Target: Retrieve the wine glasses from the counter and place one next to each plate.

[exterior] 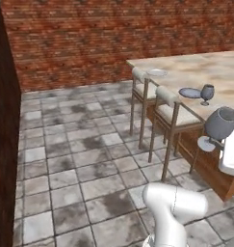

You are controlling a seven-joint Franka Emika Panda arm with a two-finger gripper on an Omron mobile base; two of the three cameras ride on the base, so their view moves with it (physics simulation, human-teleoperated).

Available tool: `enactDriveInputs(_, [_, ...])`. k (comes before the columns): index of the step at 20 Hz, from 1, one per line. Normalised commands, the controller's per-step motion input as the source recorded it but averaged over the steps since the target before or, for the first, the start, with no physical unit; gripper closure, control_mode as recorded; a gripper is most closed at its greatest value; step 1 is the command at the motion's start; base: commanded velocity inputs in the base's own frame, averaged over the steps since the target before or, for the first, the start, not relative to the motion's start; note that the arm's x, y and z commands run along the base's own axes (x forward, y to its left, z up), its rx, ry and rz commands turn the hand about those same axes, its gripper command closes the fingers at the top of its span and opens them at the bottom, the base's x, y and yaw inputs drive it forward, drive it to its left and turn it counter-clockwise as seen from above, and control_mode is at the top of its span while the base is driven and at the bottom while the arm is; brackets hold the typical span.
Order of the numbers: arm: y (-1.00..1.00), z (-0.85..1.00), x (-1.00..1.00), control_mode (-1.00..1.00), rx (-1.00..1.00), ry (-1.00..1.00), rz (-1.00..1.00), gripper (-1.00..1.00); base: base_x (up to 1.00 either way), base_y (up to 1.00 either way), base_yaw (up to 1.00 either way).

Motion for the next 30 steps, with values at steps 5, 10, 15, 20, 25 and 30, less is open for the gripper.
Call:
enactDriveInputs(5, [0.00, 0.00, 0.00, 1.00, 0.00, 0.00, 0.00, 1.00, 0.78, 0.75, -0.78])
enactDriveInputs(10, [0.00, 0.00, 0.00, 1.00, 0.00, 0.00, 0.00, 1.00, 0.81, 0.86, -0.74])
enactDriveInputs(15, [0.00, 0.00, 0.00, 1.00, 0.00, 0.00, 0.00, 1.00, 0.50, 1.00, -0.60])
enactDriveInputs(20, [0.00, 0.00, 0.00, 1.00, 0.00, 0.00, 0.00, 1.00, 0.33, 1.00, -0.54])
enactDriveInputs(25, [0.00, 0.00, 0.00, 1.00, 0.00, 0.00, 0.00, 1.00, 0.31, 1.00, -0.54])
enactDriveInputs(30, [0.00, 0.00, 0.00, 1.00, 0.00, 0.00, 0.00, 1.00, 0.26, 1.00, -0.50])
